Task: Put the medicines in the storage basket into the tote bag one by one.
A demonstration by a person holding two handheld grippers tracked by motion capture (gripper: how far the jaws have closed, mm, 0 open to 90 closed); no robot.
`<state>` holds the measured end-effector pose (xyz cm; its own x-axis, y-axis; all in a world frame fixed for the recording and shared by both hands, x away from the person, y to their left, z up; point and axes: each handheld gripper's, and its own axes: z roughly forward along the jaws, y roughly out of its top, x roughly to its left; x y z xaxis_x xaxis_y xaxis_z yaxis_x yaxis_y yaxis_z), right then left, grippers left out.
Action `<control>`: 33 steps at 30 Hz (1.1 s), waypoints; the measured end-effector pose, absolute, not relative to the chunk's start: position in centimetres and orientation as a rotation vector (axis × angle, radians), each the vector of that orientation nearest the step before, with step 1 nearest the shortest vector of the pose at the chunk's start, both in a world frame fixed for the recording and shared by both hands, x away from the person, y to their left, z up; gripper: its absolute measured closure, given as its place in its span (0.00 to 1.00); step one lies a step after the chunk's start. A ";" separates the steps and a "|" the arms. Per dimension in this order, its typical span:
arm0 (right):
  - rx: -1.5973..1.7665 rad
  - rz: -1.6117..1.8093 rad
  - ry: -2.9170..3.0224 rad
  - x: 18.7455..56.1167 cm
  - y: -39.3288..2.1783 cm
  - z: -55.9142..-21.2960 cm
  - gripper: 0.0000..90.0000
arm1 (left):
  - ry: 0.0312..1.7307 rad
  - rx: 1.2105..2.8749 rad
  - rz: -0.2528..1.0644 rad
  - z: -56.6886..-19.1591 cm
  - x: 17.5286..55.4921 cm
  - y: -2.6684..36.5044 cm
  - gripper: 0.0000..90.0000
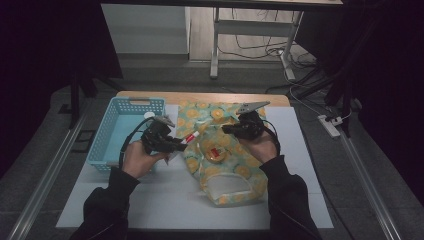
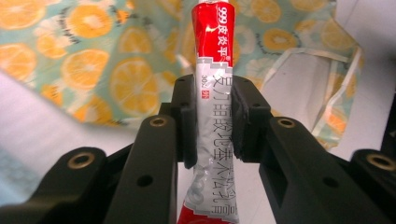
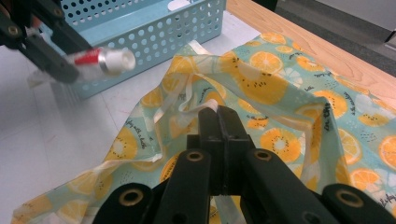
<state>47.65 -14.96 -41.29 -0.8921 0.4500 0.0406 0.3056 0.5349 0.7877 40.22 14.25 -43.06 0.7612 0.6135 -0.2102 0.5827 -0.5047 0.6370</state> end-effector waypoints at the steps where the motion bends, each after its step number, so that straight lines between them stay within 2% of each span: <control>1: 0.644 1.289 2.602 47.6 -14.9 -41.3 1.00 | 0.883 2.240 0.051 -43.1 40.3 13.9 0.81; 20: 0.635 1.298 2.602 47.5 -14.9 -41.1 1.00 | 0.833 2.296 -0.009 -44.9 42.8 8.4 0.81; 33: 0.640 1.296 2.602 47.6 -14.9 -41.2 1.00 | 0.803 2.313 0.023 -45.1 44.4 5.3 0.81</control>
